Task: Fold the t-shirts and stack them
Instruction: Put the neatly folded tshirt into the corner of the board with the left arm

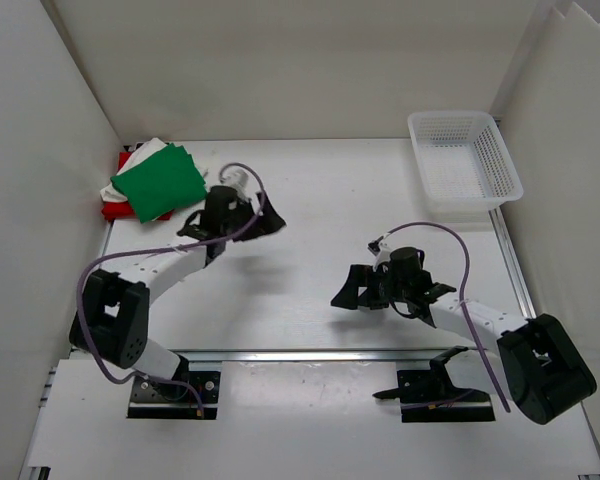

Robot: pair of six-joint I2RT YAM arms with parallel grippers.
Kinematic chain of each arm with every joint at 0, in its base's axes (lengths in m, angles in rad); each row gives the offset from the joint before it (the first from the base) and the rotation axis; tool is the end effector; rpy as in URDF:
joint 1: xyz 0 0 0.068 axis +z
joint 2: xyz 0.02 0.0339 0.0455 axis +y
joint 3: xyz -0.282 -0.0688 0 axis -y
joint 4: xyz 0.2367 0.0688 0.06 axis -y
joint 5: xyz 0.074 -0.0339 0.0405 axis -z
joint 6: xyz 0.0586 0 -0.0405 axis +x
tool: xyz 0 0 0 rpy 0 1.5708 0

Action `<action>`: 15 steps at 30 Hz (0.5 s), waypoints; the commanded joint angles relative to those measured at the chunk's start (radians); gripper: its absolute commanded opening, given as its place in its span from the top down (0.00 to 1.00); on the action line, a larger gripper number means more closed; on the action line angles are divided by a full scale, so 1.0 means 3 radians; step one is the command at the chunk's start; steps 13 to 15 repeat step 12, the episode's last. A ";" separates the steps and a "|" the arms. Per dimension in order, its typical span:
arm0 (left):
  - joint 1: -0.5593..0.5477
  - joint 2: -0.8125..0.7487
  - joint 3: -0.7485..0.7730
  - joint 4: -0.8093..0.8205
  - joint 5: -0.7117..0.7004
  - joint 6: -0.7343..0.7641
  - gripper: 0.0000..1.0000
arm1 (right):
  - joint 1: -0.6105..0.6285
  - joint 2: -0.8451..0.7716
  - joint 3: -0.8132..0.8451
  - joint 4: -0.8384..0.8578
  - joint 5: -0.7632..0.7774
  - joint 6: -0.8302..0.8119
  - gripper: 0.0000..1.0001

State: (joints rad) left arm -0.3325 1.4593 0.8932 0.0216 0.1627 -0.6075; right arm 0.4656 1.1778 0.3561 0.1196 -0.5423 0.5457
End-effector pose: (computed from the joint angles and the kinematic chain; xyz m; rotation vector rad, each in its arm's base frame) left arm 0.3120 -0.1178 0.2492 -0.2007 2.1855 -0.7189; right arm 0.1758 0.1222 0.1613 -0.2128 2.4062 1.1210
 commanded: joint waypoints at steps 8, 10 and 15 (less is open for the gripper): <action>-0.0482 -0.0676 -0.1182 -0.0118 0.0282 0.0097 0.02 | 0.0059 -0.0515 -0.0129 -0.0138 0.0268 -0.0116 0.01; -0.0523 -0.0829 -0.1244 -0.0209 0.0260 0.0097 0.02 | 0.0033 -0.0561 -0.0114 -0.0173 0.0268 -0.0111 0.01; -0.0492 -0.0947 -0.1285 -0.0281 0.0235 0.0092 0.01 | 0.0033 -0.0618 -0.0078 -0.0235 0.0314 -0.0122 0.01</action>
